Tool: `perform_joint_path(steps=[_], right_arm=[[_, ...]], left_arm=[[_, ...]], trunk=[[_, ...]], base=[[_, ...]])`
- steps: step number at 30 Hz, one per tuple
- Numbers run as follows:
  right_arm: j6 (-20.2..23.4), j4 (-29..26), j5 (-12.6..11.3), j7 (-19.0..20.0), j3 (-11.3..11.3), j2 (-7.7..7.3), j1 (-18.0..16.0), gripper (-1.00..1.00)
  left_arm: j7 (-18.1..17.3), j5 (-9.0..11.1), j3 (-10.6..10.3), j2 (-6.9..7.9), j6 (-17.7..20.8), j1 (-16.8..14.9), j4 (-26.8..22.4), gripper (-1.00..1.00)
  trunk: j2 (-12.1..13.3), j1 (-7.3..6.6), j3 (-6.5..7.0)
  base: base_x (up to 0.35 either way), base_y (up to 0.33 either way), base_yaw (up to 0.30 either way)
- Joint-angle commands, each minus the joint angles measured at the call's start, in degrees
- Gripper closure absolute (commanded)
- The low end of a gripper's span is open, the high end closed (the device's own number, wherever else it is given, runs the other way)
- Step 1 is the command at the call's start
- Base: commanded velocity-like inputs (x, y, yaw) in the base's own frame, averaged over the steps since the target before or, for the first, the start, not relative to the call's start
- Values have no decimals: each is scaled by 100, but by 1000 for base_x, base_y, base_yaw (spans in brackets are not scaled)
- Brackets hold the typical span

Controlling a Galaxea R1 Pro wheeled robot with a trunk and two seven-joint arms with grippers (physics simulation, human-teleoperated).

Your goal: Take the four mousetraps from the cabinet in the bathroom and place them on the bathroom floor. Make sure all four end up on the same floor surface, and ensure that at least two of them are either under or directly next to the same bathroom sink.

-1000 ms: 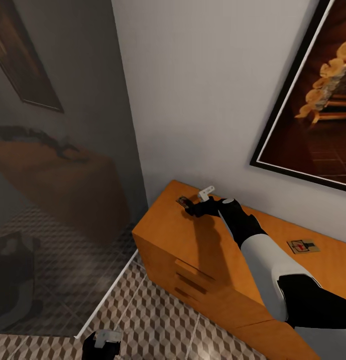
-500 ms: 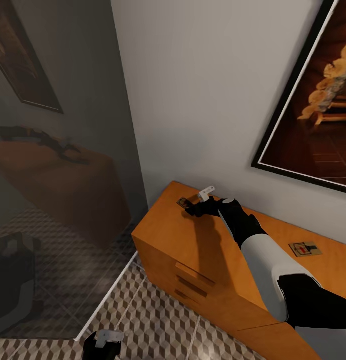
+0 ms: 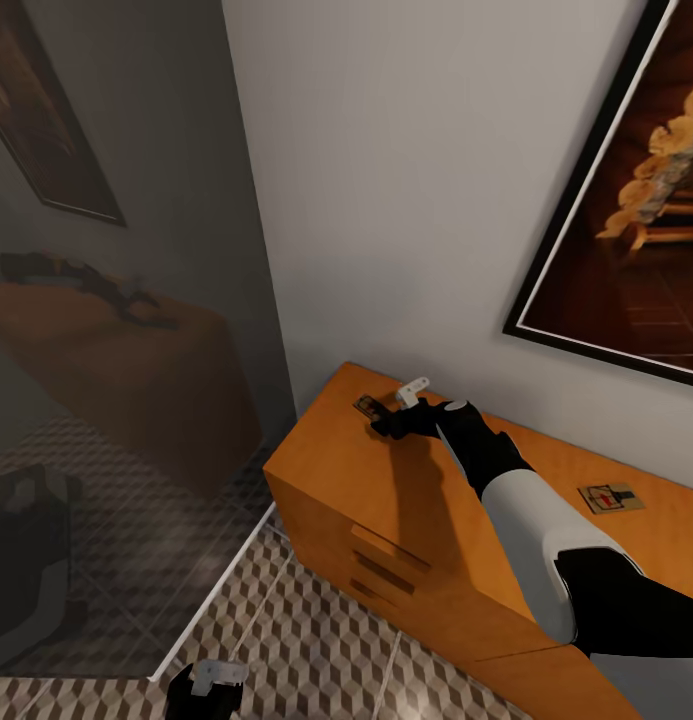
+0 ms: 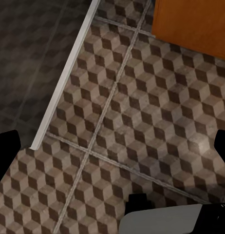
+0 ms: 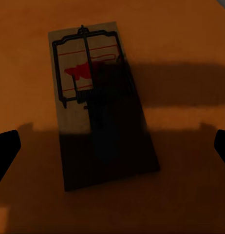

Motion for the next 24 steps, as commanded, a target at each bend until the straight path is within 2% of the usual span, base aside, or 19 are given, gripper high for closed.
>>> perform_joint_path(steps=[1, 24], right_arm=[[20, -1, 53, 12, -3, 1, -2, -100], [15, 16, 63, -100, 6, 1, -6, -100]], left_arm=[[11, 42, -50, -5, -38, -9, 25, -100], [10, 42, -50, -5, -38, -11, 25, -100]], trunk=[[-11, 3, -14], [-11, 3, -47]], base=[[0, 0, 0], [0, 0, 0]])
